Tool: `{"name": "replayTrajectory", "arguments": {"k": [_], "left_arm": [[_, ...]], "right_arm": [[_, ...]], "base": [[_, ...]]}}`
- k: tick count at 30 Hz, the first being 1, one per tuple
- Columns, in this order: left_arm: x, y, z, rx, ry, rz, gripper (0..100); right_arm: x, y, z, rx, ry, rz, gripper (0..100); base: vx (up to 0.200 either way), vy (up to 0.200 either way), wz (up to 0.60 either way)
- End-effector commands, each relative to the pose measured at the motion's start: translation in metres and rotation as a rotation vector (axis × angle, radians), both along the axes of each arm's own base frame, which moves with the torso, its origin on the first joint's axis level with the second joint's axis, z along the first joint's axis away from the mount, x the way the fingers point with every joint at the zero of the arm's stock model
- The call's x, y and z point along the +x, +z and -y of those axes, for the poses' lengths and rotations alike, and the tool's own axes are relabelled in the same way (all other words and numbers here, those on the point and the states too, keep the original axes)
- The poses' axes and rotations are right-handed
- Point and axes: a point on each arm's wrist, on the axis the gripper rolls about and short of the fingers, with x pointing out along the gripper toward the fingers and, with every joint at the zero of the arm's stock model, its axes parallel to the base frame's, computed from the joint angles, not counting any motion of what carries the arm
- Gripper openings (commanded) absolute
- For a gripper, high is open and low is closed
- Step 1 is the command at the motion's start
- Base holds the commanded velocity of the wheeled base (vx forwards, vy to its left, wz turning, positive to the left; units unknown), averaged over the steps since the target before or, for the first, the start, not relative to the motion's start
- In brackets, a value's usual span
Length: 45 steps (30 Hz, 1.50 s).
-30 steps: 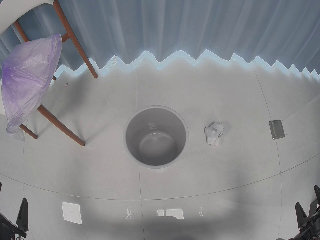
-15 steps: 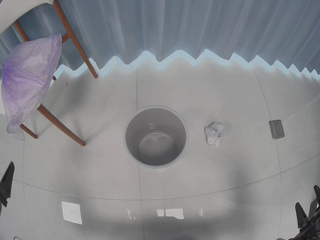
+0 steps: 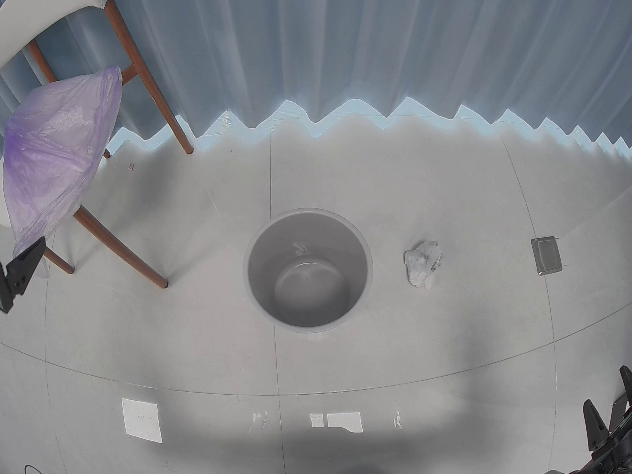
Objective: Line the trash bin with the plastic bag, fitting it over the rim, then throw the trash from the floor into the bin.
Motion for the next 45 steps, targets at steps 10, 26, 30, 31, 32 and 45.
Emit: {"name": "replayTrajectory", "arguments": {"k": [10, 26, 30, 31, 32, 45], "left_arm": [[0.107, 0.020, -0.020, 0.237, 0.048, -0.138, 100], [0.178, 0.008, -0.027, 0.296, 0.048, -0.140, 100], [0.189, -0.003, -0.029, 0.294, 0.046, -0.160, 100], [0.189, -0.003, -0.029, 0.294, 0.046, -0.160, 100], [0.190, -0.005, -0.028, 0.297, 0.040, -0.165, 100], [0.221, -0.012, -0.032, 0.351, 0.094, -0.151, 100]], "right_arm": [[0.000, -0.005, 0.000, 0.000, 0.001, -0.001, 100], [0.000, -0.005, 0.000, 0.000, 0.001, -0.001, 100], [0.000, -0.005, 0.000, 0.000, 0.001, -0.001, 100], [0.000, -0.005, 0.000, 0.000, 0.001, -0.001, 100], [0.000, -0.005, 0.000, 0.000, 0.001, -0.001, 100], [0.000, -0.005, 0.000, 0.000, 0.001, -0.001, 100]], "base": [[0.000, 0.000, 0.00], [0.000, 0.000, 0.00], [0.000, 0.000, 0.00], [0.000, 0.000, 0.00], [0.000, 0.000, 0.00], [0.000, 0.000, 0.00]]}}
